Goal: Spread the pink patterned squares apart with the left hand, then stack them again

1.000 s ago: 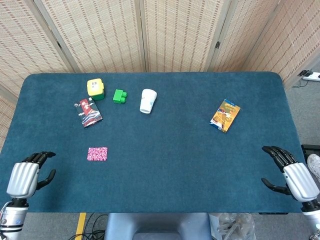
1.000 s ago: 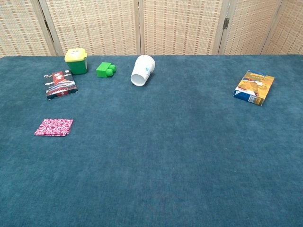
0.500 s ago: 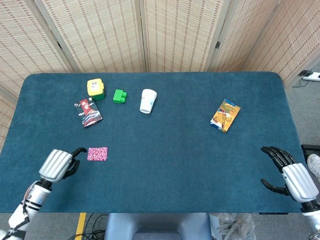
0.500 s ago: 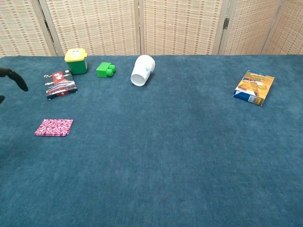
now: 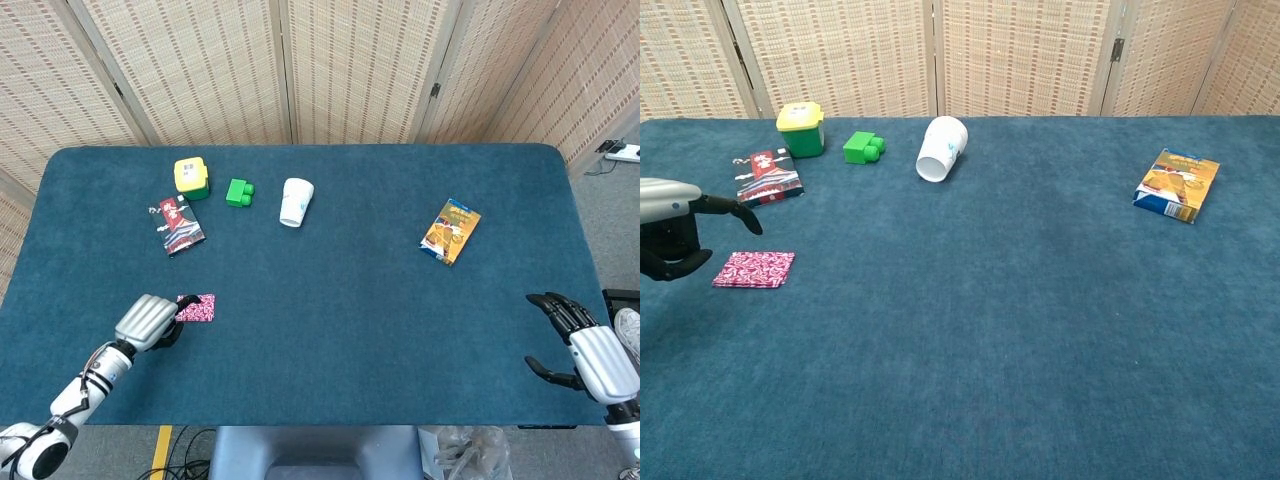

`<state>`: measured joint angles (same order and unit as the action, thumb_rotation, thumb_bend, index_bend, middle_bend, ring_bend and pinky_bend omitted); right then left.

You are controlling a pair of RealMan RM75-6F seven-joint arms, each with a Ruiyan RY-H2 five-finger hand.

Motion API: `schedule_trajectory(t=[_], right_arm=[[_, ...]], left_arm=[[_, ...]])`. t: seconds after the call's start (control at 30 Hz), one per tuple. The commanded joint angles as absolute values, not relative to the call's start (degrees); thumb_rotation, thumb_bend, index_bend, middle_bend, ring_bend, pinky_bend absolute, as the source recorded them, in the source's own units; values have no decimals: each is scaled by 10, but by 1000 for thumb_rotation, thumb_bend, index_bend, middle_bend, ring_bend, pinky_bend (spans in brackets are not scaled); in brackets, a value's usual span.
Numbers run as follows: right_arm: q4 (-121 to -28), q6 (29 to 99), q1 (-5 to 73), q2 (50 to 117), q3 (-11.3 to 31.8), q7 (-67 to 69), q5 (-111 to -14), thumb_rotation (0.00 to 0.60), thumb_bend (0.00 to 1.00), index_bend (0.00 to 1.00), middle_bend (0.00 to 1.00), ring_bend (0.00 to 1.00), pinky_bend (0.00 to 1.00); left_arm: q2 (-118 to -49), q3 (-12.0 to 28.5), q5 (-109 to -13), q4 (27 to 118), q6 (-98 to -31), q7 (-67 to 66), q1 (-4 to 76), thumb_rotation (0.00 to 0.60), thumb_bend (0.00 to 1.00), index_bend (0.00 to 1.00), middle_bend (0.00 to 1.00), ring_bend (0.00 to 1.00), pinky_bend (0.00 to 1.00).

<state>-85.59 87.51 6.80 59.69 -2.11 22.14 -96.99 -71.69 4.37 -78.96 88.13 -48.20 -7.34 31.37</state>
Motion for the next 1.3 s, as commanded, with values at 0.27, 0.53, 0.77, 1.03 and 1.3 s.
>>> schedule_trajectory(t=[0.27, 0.53, 0.77, 1.03, 1.3], right_arm=[[-847, 872, 68, 600, -20, 230, -965, 600, 276, 111, 187, 117, 164], [-843, 870, 68, 601, -19, 234, -962, 600, 277, 111, 188, 117, 165], [-842, 866, 70, 602, -17, 235, -959, 600, 277, 111, 188, 117, 165], [-840, 865, 70, 602, -17, 238, -957, 600, 277, 111, 188, 117, 165], [-835, 871, 67, 604, -18, 242, -959, 600, 276, 111, 188, 117, 165]], left_arm=[[-735, 36, -711, 863, -443, -121, 335, 600, 626, 208, 1000, 981, 1000], [-755, 33, -674, 838, -439, -138, 344, 600, 625, 208, 1000, 981, 1000], [-771, 33, -658, 819, -440, -144, 351, 600, 625, 208, 1000, 981, 1000], [-772, 21, -633, 817, -428, -169, 360, 600, 625, 208, 1000, 981, 1000], [-740, -2, -593, 881, -436, -221, 362, 600, 625, 223, 1000, 981, 1000]])
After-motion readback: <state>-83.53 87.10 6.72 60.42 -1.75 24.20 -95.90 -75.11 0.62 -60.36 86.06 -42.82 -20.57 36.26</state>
